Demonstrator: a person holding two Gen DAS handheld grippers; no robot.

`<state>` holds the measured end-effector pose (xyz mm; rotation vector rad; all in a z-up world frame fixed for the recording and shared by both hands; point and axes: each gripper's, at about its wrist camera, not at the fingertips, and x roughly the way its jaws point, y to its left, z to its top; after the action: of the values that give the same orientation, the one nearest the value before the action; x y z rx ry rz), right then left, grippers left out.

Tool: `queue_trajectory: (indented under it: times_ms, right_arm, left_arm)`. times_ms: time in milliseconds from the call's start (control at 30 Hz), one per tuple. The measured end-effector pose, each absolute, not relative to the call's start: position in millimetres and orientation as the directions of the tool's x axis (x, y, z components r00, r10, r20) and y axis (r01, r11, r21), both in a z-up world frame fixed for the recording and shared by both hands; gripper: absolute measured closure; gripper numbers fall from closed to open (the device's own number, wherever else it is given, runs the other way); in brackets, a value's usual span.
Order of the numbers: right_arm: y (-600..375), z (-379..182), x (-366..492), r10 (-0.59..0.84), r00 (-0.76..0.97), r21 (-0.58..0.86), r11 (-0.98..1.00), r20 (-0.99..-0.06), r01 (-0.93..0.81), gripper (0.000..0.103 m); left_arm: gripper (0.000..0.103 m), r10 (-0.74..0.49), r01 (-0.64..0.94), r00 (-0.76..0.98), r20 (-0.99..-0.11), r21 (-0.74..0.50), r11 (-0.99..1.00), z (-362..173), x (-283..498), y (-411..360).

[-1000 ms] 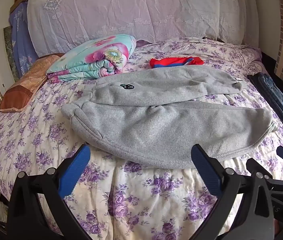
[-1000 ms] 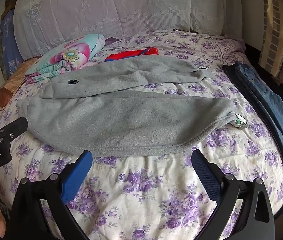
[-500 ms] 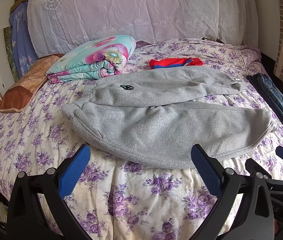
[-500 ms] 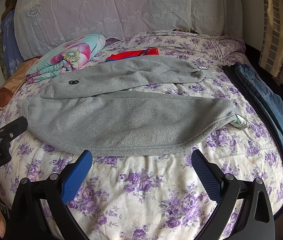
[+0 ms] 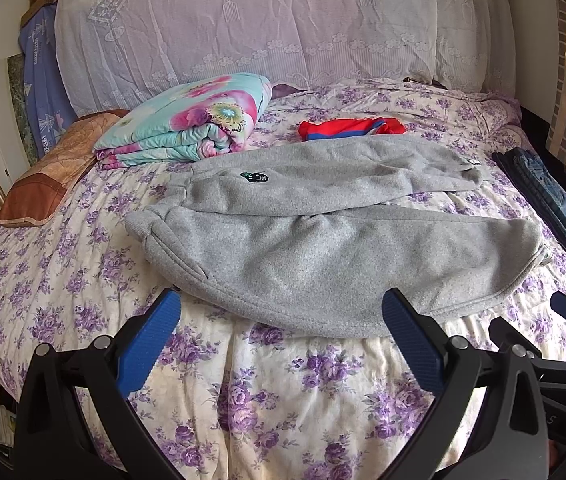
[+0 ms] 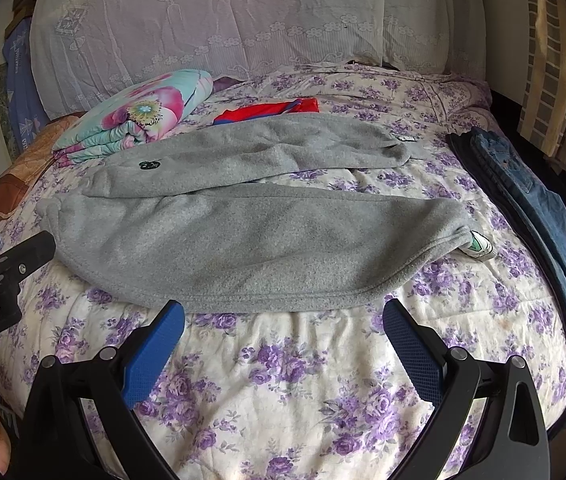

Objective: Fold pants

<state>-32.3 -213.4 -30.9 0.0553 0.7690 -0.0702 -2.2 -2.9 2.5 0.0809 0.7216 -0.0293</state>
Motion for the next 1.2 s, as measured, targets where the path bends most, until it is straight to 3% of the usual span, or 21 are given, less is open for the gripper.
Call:
queue_trajectory:
  times_ms: [1200]
  right_arm:
    - [-206.0,-24.7,-33.9,-0.037,0.715,0.021,0.997,-0.698,0.072,0.003]
  left_arm:
    - [0.005,-0.002,0.055,0.752,-0.659,0.06,0.997,6.1,-4.1,-3.5]
